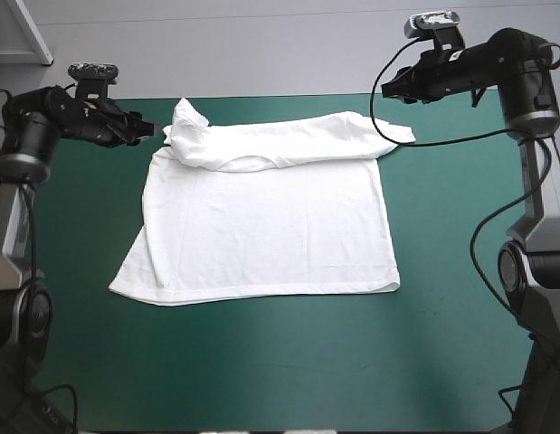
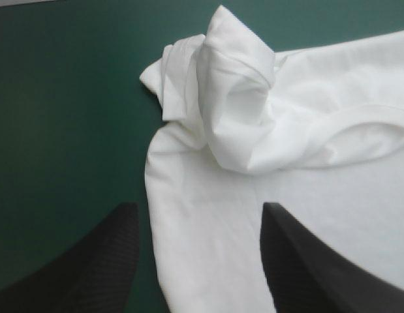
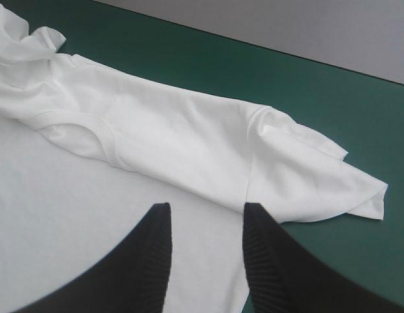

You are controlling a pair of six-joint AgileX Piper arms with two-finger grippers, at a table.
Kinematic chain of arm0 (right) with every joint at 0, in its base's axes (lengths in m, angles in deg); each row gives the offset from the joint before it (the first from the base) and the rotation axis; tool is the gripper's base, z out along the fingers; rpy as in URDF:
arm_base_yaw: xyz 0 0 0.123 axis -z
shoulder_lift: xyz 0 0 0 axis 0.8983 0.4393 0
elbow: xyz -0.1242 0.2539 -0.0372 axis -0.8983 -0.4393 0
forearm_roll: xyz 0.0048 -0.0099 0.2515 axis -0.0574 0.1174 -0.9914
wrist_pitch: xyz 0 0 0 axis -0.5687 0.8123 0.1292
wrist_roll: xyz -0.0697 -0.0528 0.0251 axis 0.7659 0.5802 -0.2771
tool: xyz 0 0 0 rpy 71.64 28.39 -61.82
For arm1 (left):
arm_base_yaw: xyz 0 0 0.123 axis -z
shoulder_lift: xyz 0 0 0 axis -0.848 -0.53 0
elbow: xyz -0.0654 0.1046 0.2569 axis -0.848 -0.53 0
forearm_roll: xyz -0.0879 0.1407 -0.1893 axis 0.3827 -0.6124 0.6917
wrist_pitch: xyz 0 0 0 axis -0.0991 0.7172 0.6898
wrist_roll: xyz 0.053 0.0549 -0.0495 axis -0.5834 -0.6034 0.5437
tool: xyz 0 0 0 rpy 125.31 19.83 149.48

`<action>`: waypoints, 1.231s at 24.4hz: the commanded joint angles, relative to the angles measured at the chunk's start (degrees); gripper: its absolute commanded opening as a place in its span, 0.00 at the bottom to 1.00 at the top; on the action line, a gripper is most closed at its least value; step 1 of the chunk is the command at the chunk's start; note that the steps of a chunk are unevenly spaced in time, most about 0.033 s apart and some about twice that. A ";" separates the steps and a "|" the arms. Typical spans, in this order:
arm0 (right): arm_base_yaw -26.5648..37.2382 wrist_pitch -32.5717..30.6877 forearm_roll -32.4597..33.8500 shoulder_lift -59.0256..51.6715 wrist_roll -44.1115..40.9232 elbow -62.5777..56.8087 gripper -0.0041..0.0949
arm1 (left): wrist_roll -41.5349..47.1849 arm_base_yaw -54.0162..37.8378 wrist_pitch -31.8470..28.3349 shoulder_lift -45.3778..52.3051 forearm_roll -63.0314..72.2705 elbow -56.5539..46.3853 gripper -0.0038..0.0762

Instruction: Fold the cloth

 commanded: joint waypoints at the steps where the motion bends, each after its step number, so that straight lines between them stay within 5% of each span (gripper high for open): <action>1: 0.53 1.53 -1.64 -8.27 0.39 -2.37 0.37 | 0.79 -0.27 -5.94 12.20 0.07 -9.20 0.55; 6: 0.43 2.85 2.98 -18.78 1.83 -20.45 0.37 | 2.02 -0.27 -8.26 24.67 -1.53 -27.65 0.55; 10: 0.43 17.88 2.94 -38.29 3.51 -49.32 0.37 | 9.39 -0.37 -9.36 34.47 -9.98 -42.34 0.55; 14: 0.43 26.34 4.02 -48.21 3.94 -66.89 0.37 | 13.69 -4.35 -12.71 35.54 -10.47 -52.28 0.55; 30: 0.43 30.96 5.93 -48.22 4.36 -76.08 0.38 | 8.57 -5.98 -17.66 21.06 -1.90 -56.67 0.55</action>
